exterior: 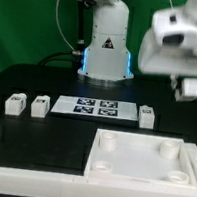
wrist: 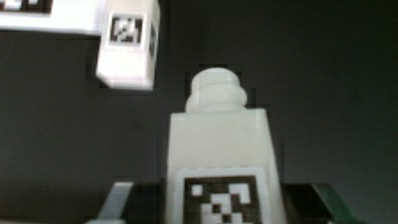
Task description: Assemble one leg
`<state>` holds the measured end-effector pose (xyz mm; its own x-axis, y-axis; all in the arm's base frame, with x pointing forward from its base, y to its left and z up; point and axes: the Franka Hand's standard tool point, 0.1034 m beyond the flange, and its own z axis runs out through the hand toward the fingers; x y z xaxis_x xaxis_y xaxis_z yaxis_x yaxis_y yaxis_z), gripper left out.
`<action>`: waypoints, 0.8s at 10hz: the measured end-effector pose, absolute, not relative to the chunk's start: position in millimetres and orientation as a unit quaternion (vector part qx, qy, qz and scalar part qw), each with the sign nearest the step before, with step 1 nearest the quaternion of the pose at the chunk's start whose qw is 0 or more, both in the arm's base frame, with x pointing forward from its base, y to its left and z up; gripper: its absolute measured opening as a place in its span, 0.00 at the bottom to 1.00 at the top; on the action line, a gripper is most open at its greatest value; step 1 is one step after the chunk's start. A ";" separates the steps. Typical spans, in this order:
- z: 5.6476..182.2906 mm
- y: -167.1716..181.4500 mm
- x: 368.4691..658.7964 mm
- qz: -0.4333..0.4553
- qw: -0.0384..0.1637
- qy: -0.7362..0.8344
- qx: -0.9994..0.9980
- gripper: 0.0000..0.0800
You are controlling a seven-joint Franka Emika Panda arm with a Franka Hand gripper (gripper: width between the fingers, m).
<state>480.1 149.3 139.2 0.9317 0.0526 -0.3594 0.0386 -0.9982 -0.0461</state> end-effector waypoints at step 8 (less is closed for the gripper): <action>184.6 152.3 540.2 -0.191 0.062 -0.031 -0.979 0.36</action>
Offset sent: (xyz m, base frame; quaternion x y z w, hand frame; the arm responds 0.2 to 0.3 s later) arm 0.0000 0.0000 0.0000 0.0000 0.1790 0.0000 0.9838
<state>540.2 152.3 184.6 0.9251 0.0376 0.3778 0.0849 -0.9904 -0.1095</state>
